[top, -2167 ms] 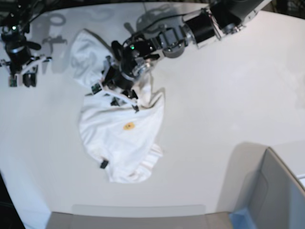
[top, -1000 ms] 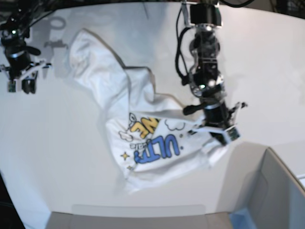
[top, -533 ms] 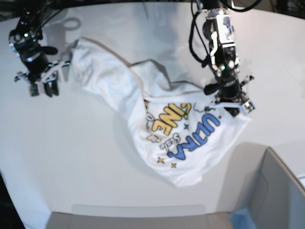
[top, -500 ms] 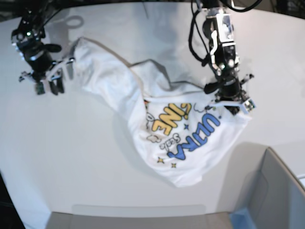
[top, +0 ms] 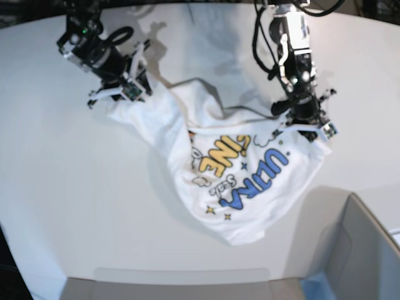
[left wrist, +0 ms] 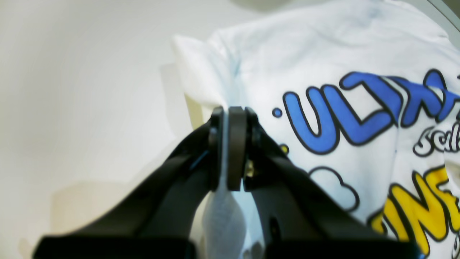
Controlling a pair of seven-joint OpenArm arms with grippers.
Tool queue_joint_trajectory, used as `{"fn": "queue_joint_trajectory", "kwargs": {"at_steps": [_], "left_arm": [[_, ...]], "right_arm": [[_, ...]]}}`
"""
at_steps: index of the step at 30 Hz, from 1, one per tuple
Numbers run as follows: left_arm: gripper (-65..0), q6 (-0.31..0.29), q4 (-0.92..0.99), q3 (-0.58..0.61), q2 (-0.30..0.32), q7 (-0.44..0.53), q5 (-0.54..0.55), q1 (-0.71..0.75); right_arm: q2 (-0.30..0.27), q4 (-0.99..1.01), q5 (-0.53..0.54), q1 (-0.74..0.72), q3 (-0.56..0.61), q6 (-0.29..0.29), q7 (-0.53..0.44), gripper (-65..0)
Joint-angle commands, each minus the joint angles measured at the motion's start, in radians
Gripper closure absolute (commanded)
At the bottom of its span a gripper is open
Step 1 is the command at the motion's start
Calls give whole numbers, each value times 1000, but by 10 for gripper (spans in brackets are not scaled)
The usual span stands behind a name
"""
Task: Layout the t-shirt on the table in an organized manner, then fold the t-shirt properly
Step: 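Grasp the t-shirt edge near the left gripper with the right gripper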
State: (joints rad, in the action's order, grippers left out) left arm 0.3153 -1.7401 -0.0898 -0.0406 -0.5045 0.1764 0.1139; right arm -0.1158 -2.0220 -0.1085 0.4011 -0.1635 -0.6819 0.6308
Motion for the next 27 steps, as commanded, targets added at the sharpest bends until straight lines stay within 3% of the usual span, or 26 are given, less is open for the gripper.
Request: {"fn": "queue_joint_trajectory", "kwargs": {"at_steps": [1, 6, 9, 18, 22, 27], "left_arm": [[-23, -3, -18, 3, -2, 22, -10, -10], [-23, -3, -18, -5, 2, 22, -10, -10], [-23, -3, -18, -6, 2, 22, -10, -10], [-23, -3, -18, -1, 0, 22, -10, -10], [-23, -3, -18, -5, 0, 22, -10, -10], [-23, -3, -18, 0, 0, 22, -10, -10]], "right_arm": [[-2, -16, -23, -15, 23, -16, -19, -119], [35, -9, -204, -49, 104, -16, -18, -120], [41, 4, -250, -52, 147, -16, -18, -120], [41, 63, -257, -74, 169, -16, -16, -120], [37, 63, -257, -74, 169, 46, -16, -120], [34, 97, -259, -101, 169, 58, -16, -118]]}}
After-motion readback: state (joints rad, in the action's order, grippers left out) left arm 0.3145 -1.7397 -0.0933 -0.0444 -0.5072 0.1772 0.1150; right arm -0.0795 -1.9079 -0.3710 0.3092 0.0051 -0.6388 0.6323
